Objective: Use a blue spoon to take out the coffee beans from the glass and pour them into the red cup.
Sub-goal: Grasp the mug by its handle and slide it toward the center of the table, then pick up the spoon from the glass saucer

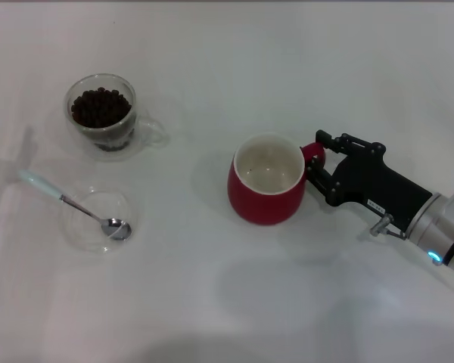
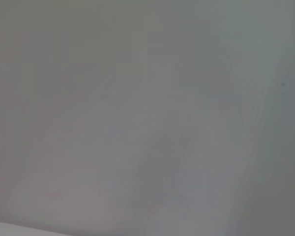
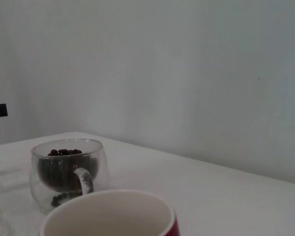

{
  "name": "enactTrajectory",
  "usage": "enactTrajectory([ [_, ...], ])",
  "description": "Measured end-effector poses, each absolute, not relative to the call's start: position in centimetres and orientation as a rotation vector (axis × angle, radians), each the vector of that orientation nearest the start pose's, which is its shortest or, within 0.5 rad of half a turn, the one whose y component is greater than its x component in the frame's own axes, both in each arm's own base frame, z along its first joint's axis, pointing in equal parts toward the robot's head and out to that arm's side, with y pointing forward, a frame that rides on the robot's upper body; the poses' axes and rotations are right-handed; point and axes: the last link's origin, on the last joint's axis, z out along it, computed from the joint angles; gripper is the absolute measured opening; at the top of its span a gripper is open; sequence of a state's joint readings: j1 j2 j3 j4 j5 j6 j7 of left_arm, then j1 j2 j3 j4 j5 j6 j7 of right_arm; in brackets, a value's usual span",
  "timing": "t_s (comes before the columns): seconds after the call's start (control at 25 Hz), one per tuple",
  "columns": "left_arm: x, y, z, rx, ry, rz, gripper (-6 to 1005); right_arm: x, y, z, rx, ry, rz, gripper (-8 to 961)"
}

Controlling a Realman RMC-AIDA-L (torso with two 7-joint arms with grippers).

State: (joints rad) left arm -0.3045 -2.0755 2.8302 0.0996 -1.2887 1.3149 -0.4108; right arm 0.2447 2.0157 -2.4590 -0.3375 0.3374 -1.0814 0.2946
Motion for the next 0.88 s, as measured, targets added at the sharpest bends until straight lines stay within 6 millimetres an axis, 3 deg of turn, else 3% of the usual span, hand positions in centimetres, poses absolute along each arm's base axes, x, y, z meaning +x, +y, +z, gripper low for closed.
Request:
enactTrajectory([
  [0.36, -36.3, 26.7, -1.6, -1.566, -0.763, -0.825, 876, 33.8, 24.1, -7.6, -2.155, 0.667, 0.691, 675],
  [0.72, -36.4, 26.8, -1.5, -1.547, -0.789, -0.849, 876, 36.1, 21.6, -4.3, -2.171, 0.862, 0.843, 727],
  [0.88, -37.3, 26.1, -0.9, -1.492, -0.915, -0.931, 876, 37.9, 20.6, -1.6, -2.055, 0.873, 0.845, 724],
])
